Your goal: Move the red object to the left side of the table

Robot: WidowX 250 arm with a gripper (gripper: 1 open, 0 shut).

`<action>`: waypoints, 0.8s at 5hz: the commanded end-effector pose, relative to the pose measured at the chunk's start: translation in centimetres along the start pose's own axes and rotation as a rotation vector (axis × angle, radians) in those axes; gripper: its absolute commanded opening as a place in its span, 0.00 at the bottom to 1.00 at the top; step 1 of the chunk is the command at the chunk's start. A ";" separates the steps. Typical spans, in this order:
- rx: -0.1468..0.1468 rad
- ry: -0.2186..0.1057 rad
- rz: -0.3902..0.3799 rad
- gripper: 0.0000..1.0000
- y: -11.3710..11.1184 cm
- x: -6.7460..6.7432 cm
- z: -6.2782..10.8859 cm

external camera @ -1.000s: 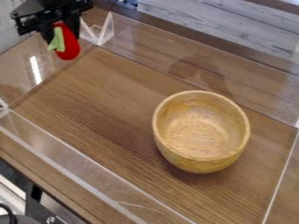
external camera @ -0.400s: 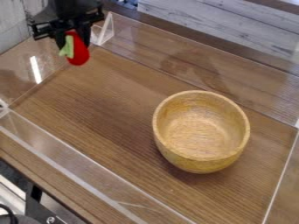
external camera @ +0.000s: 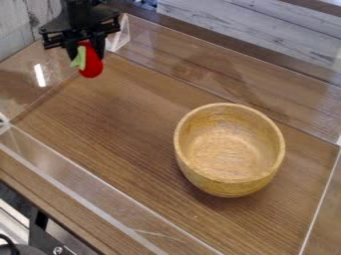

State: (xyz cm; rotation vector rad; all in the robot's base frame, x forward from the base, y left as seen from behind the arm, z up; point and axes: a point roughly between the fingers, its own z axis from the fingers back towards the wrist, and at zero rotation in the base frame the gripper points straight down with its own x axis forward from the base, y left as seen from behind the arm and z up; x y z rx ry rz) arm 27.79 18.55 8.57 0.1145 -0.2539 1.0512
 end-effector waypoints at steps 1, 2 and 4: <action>-0.020 -0.050 -0.017 0.00 0.0 2.5 0.4; -0.003 -0.041 -0.015 0.00 0.0 3.4 -0.5; 0.022 -0.019 -0.011 1.00 -0.8 2.9 -0.9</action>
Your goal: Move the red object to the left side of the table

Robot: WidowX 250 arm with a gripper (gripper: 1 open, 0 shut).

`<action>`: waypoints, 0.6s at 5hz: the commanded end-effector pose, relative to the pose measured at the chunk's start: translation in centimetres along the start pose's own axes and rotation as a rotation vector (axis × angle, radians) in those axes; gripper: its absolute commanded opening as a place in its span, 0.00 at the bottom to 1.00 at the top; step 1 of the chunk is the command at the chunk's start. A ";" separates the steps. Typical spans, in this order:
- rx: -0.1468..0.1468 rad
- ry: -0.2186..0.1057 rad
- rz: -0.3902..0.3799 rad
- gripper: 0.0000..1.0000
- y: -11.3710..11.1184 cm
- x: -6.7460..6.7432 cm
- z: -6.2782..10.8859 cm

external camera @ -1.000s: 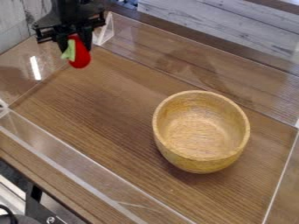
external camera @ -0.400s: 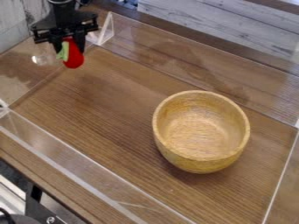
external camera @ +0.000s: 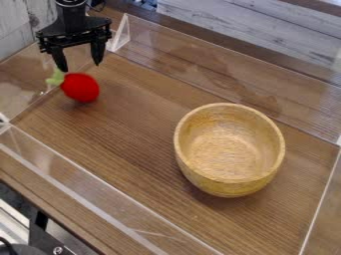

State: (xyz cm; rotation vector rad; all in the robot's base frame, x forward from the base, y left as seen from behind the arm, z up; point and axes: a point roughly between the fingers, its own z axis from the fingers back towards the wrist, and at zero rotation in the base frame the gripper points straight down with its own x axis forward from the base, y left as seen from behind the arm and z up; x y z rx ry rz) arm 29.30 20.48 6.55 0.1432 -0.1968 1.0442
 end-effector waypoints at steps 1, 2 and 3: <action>-0.034 -0.025 0.012 1.00 -1.1 0.3 3.3; -0.050 0.001 0.017 1.00 -1.8 0.2 5.1; -0.076 0.040 0.026 1.00 -2.6 0.3 7.3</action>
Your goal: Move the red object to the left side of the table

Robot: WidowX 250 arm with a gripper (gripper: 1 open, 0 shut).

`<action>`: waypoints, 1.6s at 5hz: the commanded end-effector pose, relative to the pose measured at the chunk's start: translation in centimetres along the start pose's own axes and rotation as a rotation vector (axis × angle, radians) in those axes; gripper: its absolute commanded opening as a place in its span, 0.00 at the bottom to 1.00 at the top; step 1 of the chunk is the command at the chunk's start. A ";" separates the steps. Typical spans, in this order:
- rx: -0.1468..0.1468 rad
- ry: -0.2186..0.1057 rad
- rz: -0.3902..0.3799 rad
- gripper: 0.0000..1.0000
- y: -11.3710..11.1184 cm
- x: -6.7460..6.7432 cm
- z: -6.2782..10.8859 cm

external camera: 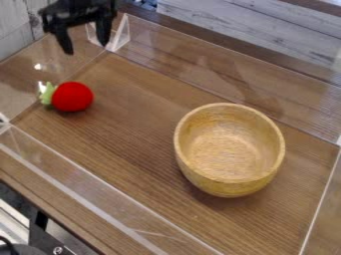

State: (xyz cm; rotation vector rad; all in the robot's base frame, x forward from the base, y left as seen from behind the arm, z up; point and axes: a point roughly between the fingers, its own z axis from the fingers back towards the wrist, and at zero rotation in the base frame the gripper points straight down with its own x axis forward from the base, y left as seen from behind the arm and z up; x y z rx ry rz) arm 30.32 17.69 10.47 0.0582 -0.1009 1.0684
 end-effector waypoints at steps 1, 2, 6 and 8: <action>-0.094 -0.039 -0.084 1.00 -0.4 1.6 4.7; -0.104 -0.029 -0.173 0.00 0.5 2.4 4.4; -0.082 0.014 -0.281 1.00 1.9 3.2 2.4; -0.069 0.047 -0.232 1.00 -0.5 4.2 1.9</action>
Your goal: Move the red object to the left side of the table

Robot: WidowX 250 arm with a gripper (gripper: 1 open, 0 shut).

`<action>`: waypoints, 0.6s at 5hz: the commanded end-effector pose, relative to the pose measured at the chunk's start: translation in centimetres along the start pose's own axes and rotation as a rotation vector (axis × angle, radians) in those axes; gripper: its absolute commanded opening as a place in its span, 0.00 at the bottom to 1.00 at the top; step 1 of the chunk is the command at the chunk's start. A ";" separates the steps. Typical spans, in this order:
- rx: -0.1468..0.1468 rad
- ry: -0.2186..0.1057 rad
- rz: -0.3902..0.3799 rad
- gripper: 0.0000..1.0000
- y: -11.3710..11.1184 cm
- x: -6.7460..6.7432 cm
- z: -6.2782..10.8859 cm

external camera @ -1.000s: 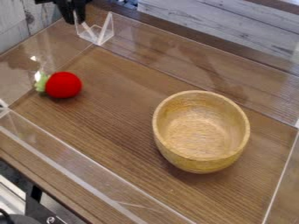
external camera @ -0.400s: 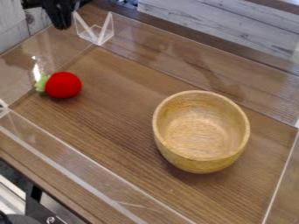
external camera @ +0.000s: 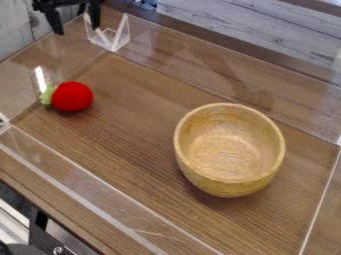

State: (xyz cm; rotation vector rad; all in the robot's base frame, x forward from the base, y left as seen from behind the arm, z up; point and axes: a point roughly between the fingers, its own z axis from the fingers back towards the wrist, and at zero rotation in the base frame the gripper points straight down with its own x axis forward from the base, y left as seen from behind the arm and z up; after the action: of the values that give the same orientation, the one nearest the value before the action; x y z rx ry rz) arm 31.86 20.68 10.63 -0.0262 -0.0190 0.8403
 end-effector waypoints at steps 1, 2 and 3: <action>-0.023 -0.045 -0.097 1.00 -1.9 0.3 1.5; -0.023 -0.029 -0.187 1.00 -3.2 0.2 0.9; -0.030 -0.020 -0.273 1.00 -4.9 -0.2 1.4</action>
State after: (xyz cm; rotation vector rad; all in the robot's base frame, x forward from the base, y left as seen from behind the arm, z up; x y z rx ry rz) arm 34.67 16.94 10.15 -0.0514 0.0106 0.5741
